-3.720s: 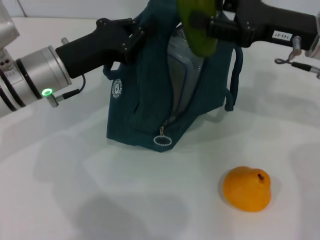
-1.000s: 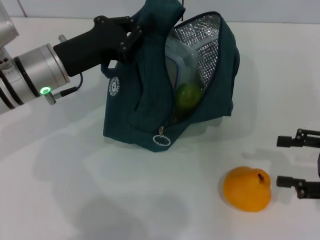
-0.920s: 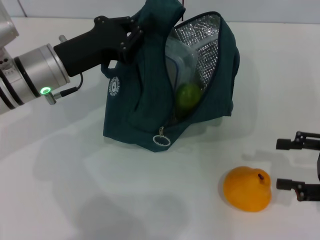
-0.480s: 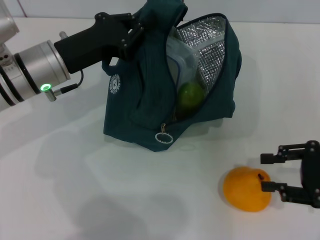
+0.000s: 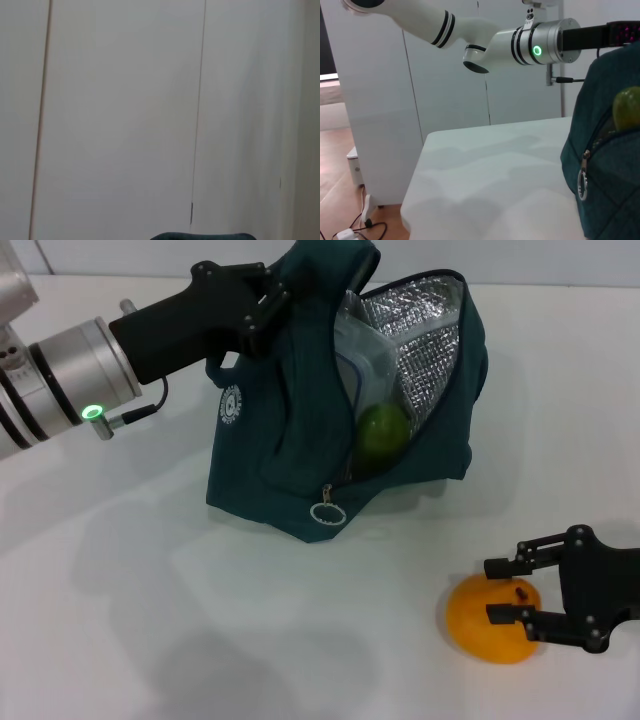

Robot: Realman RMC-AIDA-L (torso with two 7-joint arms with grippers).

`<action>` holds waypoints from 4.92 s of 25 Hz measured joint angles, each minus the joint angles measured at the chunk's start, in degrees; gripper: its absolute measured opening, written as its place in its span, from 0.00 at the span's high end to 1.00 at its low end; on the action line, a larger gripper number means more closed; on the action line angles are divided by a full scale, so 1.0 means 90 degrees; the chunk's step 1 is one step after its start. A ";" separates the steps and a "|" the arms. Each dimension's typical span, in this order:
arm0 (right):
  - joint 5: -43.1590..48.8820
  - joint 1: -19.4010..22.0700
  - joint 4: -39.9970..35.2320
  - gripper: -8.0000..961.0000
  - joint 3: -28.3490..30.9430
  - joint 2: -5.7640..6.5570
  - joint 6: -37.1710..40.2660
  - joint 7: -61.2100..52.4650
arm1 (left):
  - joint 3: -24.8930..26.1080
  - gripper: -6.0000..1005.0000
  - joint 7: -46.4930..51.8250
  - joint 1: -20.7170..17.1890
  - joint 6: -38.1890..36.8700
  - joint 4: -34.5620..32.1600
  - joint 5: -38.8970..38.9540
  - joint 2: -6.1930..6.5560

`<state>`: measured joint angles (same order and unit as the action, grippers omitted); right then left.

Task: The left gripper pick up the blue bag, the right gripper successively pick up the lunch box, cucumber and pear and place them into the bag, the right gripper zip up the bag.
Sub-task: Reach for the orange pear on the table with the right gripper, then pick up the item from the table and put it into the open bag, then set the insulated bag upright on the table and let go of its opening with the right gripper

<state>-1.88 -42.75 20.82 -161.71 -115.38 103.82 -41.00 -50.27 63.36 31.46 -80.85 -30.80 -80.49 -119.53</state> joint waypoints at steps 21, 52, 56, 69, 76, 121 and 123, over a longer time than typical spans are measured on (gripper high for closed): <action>-0.0307 -0.0009 -0.0107 0.88 0.0013 0.0006 -0.0182 0.0248 | 0.0000 0.95 0.0002 0.0000 -0.0025 -0.0075 0.0012 0.0000; -0.3504 -0.1557 -0.0656 0.97 -0.0001 0.0003 -0.0177 -0.0117 | -0.0176 0.95 -0.0289 -0.0064 -0.0373 -0.0011 0.0161 -0.0040; -0.3215 -0.1864 -0.0881 0.97 0.0000 -0.0001 -0.0835 -0.0094 | -0.0176 0.95 -0.0341 -0.0079 -0.0537 -0.0028 0.0213 -0.0035; -0.2714 -0.1995 -0.1323 0.97 0.0009 -0.0002 -0.1493 -0.0159 | -0.0172 0.95 -0.0350 -0.0059 -0.0493 -0.0044 0.0204 -0.0005; -0.2782 -0.1938 -0.1302 0.91 0.0024 -0.0001 -0.1663 -0.0381 | -0.0164 0.96 -0.0351 -0.0058 -0.0463 -0.0061 0.0192 0.0011; -0.0965 -0.0899 -0.1290 0.53 0.0048 -0.0009 -0.2585 -0.0876 | -0.0400 0.95 -0.0701 -0.0017 0.0802 0.0405 0.0224 -0.0039; -0.1483 -0.0728 -0.1299 0.54 0.0050 -0.0010 -0.2480 -0.0470 | -0.0401 0.94 -0.0735 -0.0021 0.0797 0.0405 0.0223 -0.0039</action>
<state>-15.23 -49.30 9.13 -161.27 -115.47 81.50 -45.23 -53.88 56.75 31.28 -73.68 -27.15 -78.49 -119.88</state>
